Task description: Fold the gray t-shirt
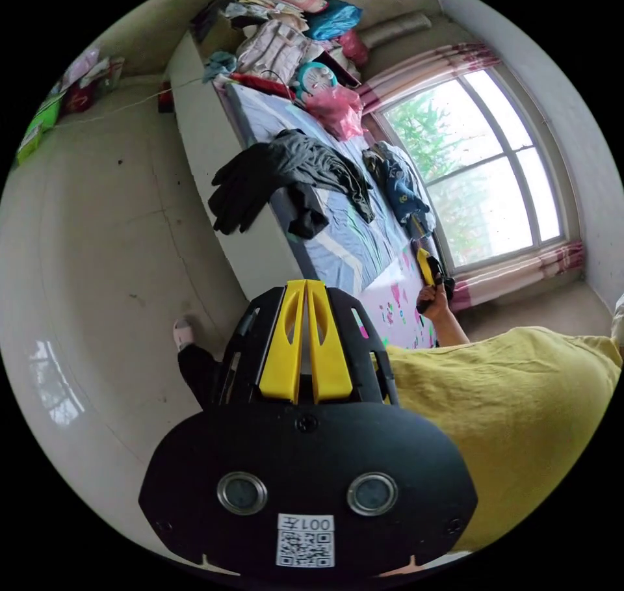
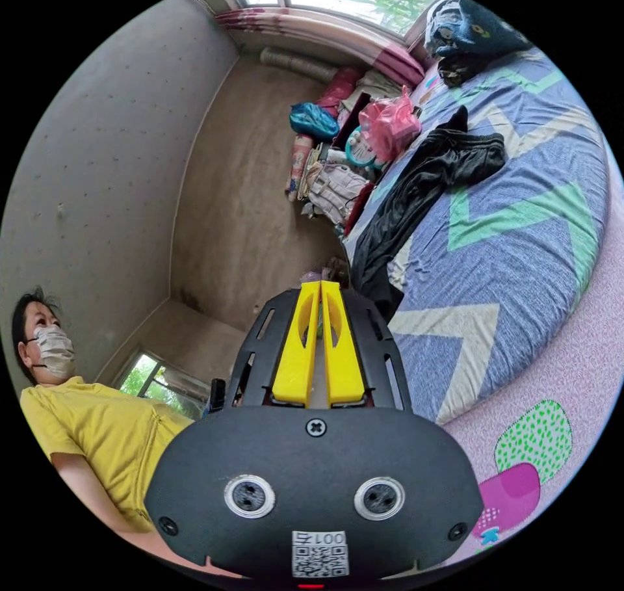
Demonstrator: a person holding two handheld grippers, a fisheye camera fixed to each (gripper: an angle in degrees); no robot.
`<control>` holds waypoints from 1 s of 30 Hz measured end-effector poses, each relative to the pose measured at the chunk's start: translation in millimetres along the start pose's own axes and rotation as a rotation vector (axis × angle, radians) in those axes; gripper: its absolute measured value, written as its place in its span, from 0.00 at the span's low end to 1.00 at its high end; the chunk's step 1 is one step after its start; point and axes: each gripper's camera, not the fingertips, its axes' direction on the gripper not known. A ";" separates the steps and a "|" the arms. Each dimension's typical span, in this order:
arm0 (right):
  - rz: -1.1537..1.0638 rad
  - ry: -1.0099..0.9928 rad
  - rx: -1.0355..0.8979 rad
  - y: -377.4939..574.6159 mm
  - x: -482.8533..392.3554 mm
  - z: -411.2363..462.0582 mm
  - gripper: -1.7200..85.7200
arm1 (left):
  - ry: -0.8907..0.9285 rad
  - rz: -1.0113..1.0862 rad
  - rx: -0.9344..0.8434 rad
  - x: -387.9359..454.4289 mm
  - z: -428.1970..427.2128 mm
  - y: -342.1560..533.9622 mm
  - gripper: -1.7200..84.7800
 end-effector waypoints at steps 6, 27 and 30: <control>0.094 0.067 0.147 -6.7 41.3 60.0 0.02 | -0.001 0.181 -0.081 51.6 -92.4 -81.1 0.00; -0.021 0.496 0.229 -139.3 180.8 138.2 0.03 | 0.146 0.547 -0.235 390.3 -181.3 -303.4 0.00; -0.066 0.546 0.180 -166.1 195.3 157.0 0.03 | 0.157 0.566 -0.285 438.2 -182.9 -324.8 0.00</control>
